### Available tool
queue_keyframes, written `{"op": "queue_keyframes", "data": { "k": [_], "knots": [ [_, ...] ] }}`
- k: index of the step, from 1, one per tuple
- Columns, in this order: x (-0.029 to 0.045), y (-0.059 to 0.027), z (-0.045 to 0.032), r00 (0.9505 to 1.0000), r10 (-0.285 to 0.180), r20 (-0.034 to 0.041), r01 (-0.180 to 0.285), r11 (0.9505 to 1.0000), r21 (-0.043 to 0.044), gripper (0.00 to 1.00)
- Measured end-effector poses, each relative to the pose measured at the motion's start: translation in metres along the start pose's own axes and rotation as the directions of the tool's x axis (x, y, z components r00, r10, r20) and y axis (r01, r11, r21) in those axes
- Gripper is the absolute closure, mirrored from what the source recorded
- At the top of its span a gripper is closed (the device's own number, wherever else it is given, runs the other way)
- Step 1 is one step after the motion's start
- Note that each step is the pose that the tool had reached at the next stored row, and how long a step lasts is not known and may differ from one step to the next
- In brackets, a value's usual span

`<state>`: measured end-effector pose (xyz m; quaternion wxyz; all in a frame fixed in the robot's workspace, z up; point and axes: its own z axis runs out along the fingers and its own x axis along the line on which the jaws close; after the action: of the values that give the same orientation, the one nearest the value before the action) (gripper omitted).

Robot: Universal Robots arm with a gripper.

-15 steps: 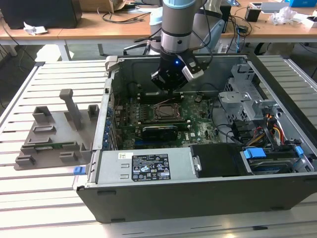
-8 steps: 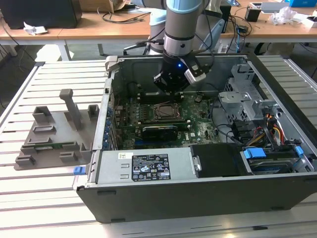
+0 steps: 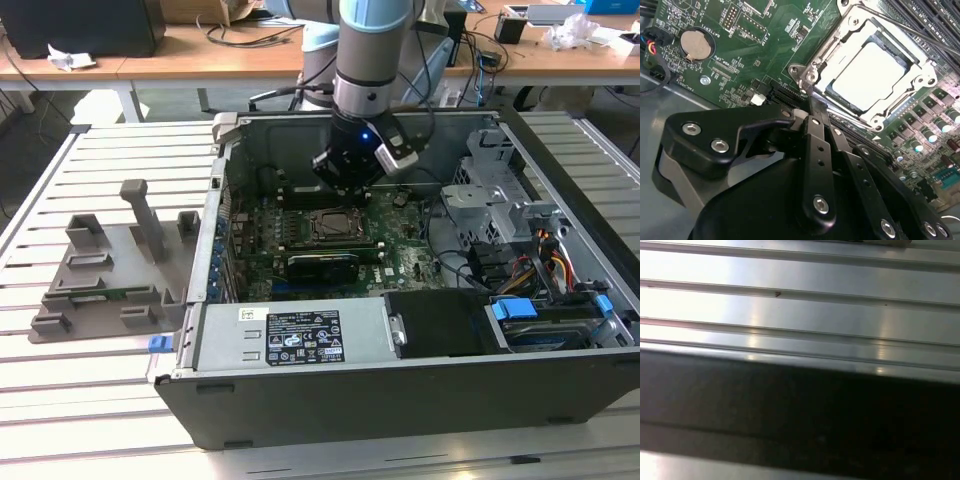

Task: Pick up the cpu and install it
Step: 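Install the first cpu locking lever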

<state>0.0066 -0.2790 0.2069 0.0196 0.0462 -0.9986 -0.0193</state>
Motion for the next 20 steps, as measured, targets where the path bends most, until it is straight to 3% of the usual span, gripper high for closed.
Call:
{"op": "queue_keyframes", "data": {
  "k": [11,13,15,16,17,18,20],
  "knots": [
    [-0.0016,-0.0057,0.0049,1.0000,0.001,-0.0024,-0.001,1.0000,0.0002,0.89],
    [-0.0018,-0.0058,0.0060,1.0000,0.001,-0.0024,-0.001,1.0000,-0.0040,0.89],
    [-0.0018,-0.0058,0.0062,1.0000,0.001,-0.0004,-0.001,0.9997,-0.0239,0.89],
    [-0.0018,-0.0058,0.0062,1.0000,0.000,0.0008,0.000,0.9993,-0.0381,0.89],
    [-0.0020,-0.0058,0.0064,1.0000,-0.001,0.0041,0.002,0.9977,-0.0673,0.89],
    [-0.0019,-0.0063,0.0062,1.0000,-0.001,0.0046,0.002,0.9973,-0.0731,0.89],
    [-0.0018,-0.0070,0.0052,1.0000,-0.002,0.0047,0.002,0.9973,-0.0734,0.89]
  ]
}}
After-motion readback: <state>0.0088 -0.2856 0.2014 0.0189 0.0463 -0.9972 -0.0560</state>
